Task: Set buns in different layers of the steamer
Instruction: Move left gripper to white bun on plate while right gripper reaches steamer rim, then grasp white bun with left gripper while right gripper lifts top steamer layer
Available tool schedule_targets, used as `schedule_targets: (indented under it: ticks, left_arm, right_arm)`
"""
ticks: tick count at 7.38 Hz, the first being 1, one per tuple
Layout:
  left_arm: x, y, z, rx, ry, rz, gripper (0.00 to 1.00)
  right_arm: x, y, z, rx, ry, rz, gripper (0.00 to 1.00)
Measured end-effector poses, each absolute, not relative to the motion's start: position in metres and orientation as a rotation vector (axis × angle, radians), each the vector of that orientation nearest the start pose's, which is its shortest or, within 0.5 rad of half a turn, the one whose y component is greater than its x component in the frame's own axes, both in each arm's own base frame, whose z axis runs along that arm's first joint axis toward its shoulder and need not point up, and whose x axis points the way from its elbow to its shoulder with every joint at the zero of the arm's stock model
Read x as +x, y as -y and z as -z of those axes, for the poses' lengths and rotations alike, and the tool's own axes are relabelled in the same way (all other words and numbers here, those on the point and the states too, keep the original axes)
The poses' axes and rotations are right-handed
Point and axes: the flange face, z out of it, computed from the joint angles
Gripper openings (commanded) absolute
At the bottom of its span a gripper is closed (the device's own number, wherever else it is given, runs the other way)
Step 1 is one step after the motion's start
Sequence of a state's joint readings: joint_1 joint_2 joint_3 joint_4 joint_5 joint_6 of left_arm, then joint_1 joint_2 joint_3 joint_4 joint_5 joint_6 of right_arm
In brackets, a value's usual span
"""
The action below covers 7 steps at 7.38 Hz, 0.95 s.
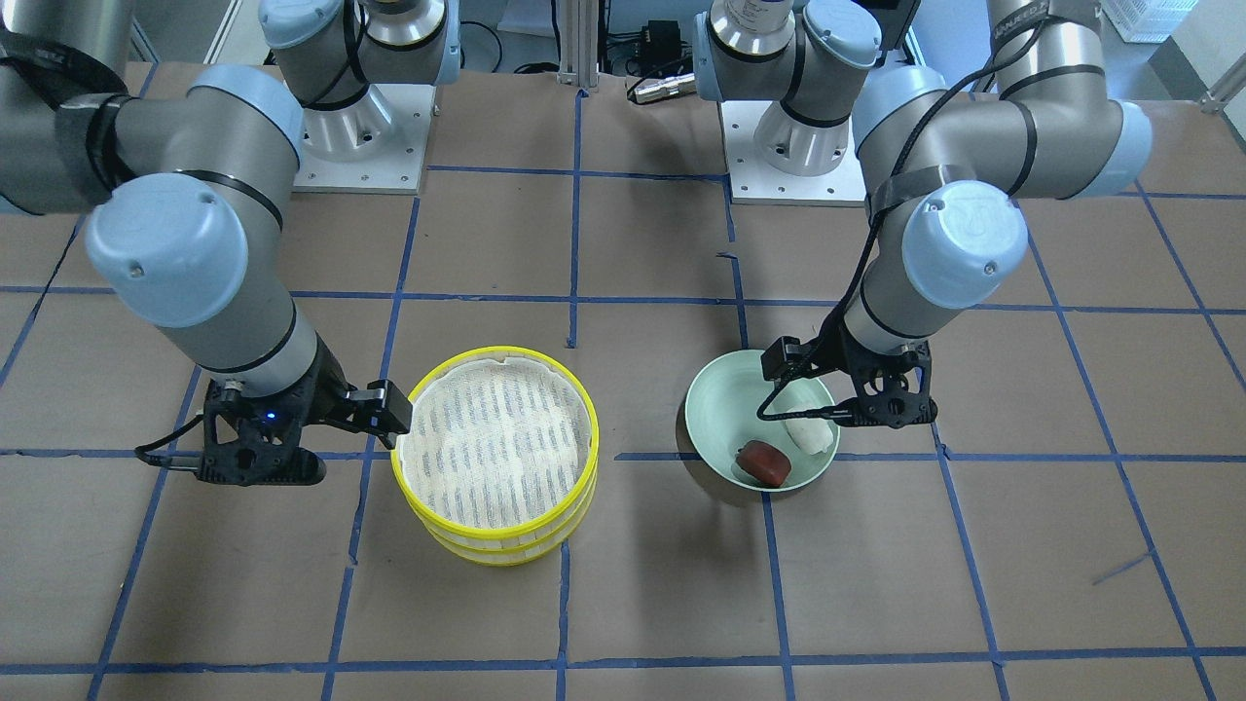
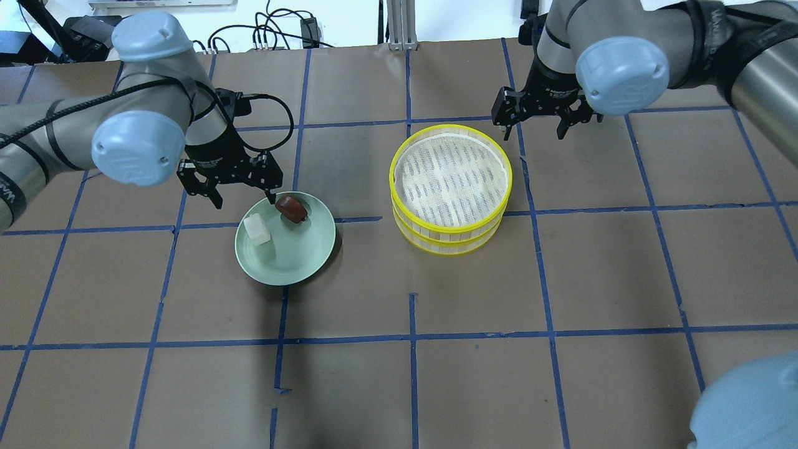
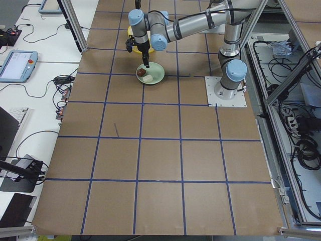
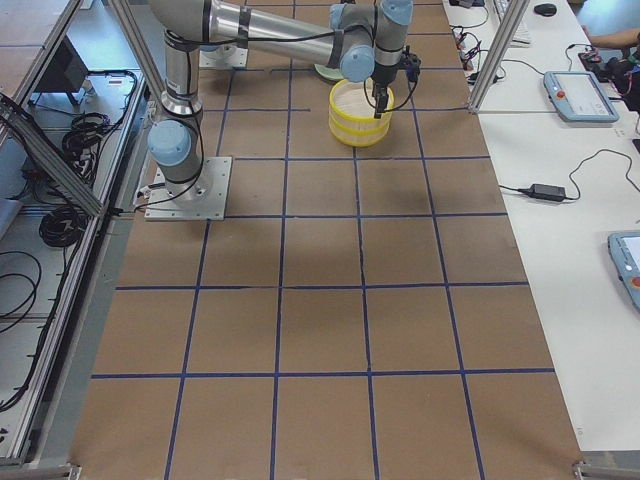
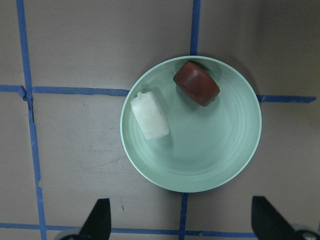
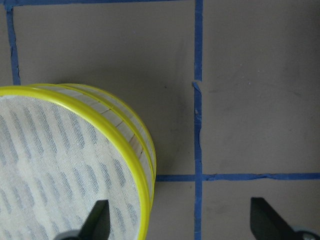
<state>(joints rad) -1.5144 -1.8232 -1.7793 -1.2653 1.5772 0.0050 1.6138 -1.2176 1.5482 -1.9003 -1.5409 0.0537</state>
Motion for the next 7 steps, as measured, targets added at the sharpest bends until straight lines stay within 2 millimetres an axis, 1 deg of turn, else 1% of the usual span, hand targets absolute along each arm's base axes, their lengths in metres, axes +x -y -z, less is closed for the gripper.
schedule_targets:
  ticks: [1,2,3,4,5,6,7]
  left_arm:
    - [-0.102,0.545,-0.26,-0.071,-3.129,-0.235,1.0]
    - [-0.101,0.543,-0.244,-0.067,-3.124,-0.235,1.0]
    - [-0.098,0.543,-0.235,-0.057,-3.1,-0.24,1.0]
    - [-0.095,0.543,-0.229,-0.034,-3.068,-0.246,1.0]
    - [-0.093,0.544,-0.224,-0.008,-3.052,-0.251,1.0]
    - [-0.092,0.547,-0.217,0.004,-3.046,-0.253,0.99]
    - [-0.091,0.55,-0.21,0.007,-3.045,-0.245,0.93]
  right_arm:
    - [0.173,0.61,-0.32,0.036,-3.11,-0.003,1.0]
    - [0.18,0.609,-0.308,0.067,-3.108,-0.02,1.0]
    - [0.182,0.607,-0.295,0.078,-3.11,-0.05,0.97]
    - [0.183,0.604,-0.284,0.081,-3.113,-0.063,0.73]
    - [0.182,0.601,-0.276,0.082,-3.115,-0.055,0.44]
    - [0.182,0.599,-0.271,0.083,-3.115,-0.057,0.27]
    - [0.183,0.597,-0.269,0.084,-3.114,-0.065,0.22]
